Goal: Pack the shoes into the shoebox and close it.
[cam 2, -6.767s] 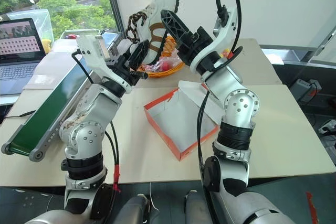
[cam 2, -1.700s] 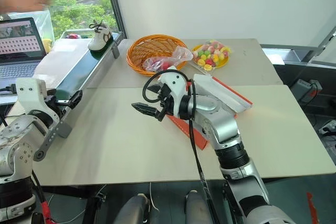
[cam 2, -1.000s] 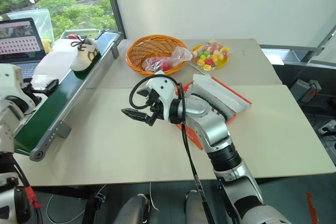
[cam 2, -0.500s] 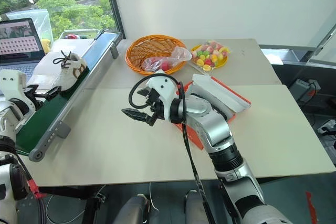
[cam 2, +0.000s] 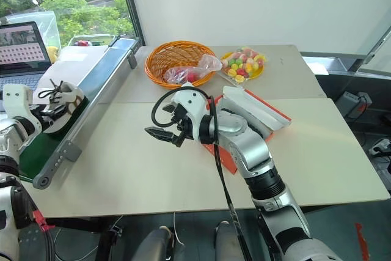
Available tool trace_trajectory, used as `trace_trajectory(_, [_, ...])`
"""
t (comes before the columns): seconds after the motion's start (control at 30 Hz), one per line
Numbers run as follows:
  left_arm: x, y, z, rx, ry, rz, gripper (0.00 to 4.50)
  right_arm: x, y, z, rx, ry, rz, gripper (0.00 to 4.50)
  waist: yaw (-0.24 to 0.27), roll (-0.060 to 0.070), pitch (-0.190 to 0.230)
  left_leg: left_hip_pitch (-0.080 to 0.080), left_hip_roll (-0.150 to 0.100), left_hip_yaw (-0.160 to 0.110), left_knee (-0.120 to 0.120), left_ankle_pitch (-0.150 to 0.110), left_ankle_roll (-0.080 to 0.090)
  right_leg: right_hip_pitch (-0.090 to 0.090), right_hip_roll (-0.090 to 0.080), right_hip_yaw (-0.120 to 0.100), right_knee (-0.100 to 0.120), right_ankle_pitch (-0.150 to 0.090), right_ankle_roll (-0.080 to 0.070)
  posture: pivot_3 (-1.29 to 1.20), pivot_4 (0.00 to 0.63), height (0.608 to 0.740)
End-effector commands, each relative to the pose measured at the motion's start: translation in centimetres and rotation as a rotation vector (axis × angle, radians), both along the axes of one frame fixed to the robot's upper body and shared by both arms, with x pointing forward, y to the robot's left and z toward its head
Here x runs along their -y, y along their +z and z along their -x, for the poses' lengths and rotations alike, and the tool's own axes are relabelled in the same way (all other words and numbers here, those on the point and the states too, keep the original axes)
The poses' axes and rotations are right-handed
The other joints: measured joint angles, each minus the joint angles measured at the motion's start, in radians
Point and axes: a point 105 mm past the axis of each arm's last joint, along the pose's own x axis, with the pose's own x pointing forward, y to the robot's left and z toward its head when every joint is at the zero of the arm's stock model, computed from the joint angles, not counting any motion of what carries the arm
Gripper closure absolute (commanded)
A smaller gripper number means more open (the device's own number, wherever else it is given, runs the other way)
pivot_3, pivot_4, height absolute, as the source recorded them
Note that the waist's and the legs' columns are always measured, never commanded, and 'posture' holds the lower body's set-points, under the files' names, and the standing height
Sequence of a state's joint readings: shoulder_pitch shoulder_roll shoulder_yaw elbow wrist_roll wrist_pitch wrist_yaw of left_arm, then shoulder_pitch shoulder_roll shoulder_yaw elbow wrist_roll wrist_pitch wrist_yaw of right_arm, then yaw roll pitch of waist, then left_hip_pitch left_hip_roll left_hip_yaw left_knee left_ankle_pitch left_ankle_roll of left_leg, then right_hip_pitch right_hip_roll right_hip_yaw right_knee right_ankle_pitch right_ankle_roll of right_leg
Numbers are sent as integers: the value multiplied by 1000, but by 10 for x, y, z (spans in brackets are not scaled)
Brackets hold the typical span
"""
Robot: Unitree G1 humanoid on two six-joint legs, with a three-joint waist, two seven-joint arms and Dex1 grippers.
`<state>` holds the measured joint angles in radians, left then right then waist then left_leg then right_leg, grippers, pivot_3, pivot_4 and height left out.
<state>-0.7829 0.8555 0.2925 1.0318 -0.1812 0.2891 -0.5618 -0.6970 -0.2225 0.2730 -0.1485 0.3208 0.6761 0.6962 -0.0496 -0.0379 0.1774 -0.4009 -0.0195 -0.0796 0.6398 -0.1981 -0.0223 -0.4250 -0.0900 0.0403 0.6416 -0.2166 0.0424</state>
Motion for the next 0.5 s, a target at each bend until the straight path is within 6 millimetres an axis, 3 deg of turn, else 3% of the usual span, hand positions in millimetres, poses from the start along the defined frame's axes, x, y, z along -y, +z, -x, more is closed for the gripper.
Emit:
trace_trajectory(0.03, [-6, 7, 2, 0, 35, 27, 2678, -4, 20, 6, 84, 21, -19, 0, 3, 0, 0, 1, 0, 0, 0, 0, 0, 0, 0, 0, 1, 0, 0, 0, 150, 740])
trace_trajectory(0.2, [7, 14, -5, 49, 11, 104, 4252, -2, 20, 6, 90, 13, -9, 0, 4, 0, 0, 4, 1, 0, 0, 0, 0, 2, 1, 0, 3, -1, 1, 0, 150, 740])
trace_trajectory(0.37, [45, 14, -7, 23, -138, 87, 4472, 2, 21, 4, 87, -4, -17, 0, 13, 0, 0, 2, 0, -1, 0, 0, 0, 2, 0, -1, 2, 0, 0, 0, 150, 740])
trace_trajectory(0.4, [60, 16, -6, 26, -204, 105, 4472, 2, 21, 4, 87, -5, -19, 0, 15, 0, 0, 1, 0, -1, 0, 0, 0, 1, -1, -1, 2, 0, 0, 0, 150, 740])
trace_trajectory(0.5, [138, 37, 7, 97, -518, 149, 4472, 4, 26, -2, 90, -48, -61, 0, 24, 0, 0, 0, -1, -1, 0, 0, 0, 1, -2, -1, 1, 0, 0, 0, 150, 740])
